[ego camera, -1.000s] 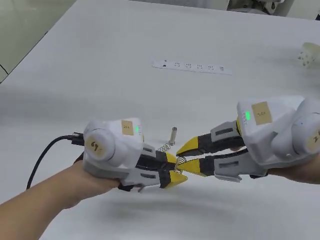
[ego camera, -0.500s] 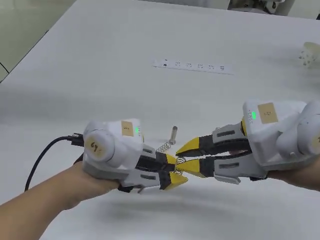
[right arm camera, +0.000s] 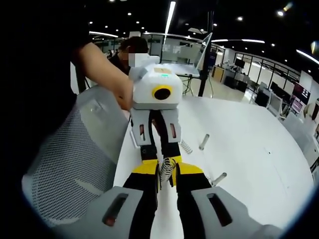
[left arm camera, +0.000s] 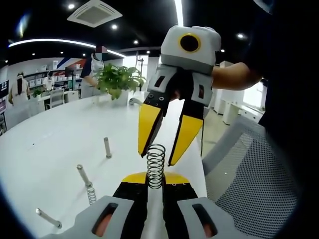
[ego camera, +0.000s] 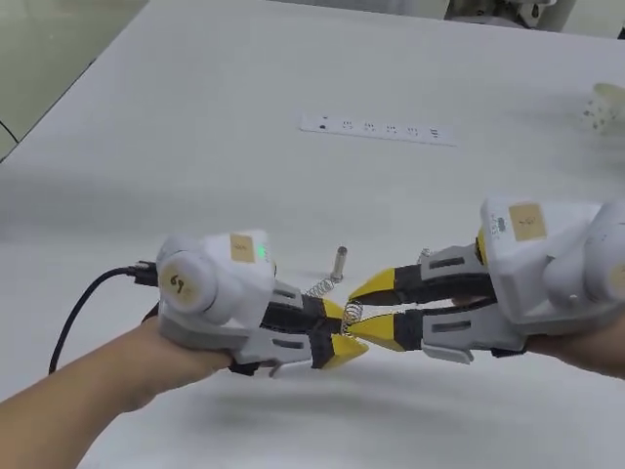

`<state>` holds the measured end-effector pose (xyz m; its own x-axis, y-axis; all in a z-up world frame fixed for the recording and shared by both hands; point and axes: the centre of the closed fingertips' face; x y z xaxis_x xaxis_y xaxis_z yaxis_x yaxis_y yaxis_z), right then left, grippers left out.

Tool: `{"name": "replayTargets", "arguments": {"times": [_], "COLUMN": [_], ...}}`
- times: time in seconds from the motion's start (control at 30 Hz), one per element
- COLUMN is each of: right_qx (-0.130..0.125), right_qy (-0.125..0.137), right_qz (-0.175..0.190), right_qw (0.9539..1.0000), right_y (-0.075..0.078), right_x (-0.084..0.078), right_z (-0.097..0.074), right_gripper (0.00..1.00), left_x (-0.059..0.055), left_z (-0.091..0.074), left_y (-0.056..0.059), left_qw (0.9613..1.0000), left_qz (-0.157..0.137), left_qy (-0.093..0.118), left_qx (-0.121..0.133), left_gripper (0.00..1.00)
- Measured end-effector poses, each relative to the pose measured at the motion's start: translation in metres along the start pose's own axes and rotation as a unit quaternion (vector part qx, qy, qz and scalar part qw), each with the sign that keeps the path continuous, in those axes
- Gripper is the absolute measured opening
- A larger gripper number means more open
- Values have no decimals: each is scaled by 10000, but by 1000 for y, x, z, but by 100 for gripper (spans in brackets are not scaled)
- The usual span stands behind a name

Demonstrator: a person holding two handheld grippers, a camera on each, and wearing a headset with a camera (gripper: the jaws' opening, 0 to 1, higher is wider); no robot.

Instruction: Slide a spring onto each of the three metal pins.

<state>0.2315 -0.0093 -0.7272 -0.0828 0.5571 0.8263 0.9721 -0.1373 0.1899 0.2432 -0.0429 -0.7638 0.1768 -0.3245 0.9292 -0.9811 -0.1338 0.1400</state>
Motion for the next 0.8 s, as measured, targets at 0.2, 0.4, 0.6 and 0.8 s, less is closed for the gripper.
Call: {"name": "replayTargets", "arguments": {"times": [0.2, 0.4, 0.6, 0.8], "right_qx": [-38, -49, -64, -80], "right_qy": [44, 108, 213, 230], "right_qz": [133, 330, 455, 441], "right_qw": [9999, 9994, 9987, 9987], "right_y": [2, 3, 5, 5], "right_x": [1, 3, 7, 8], "right_z": [1, 1, 0, 0], "right_gripper": [10, 9, 8, 8], "left_x": [0, 3, 6, 6], "left_z": [0, 1, -1, -3], "left_y": [1, 1, 1, 0], "left_qw": [10000, 10000, 10000, 10000], "left_qz": [36, 75, -31, -67], "left_qy": [-25, -49, 33, 23], "left_qx": [-12, -24, -10, 30], "left_gripper": [2, 2, 2, 3]}}
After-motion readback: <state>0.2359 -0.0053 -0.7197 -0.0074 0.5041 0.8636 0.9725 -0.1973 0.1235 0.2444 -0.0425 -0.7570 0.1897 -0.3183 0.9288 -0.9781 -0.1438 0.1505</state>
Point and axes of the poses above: the centre of the closed fingertips' face, and the gripper's own axes: z roughly forward along the fingers, y roughly to its right, x roughly out of its top, and after that the axes turned 9 degrees about -x, right-handed
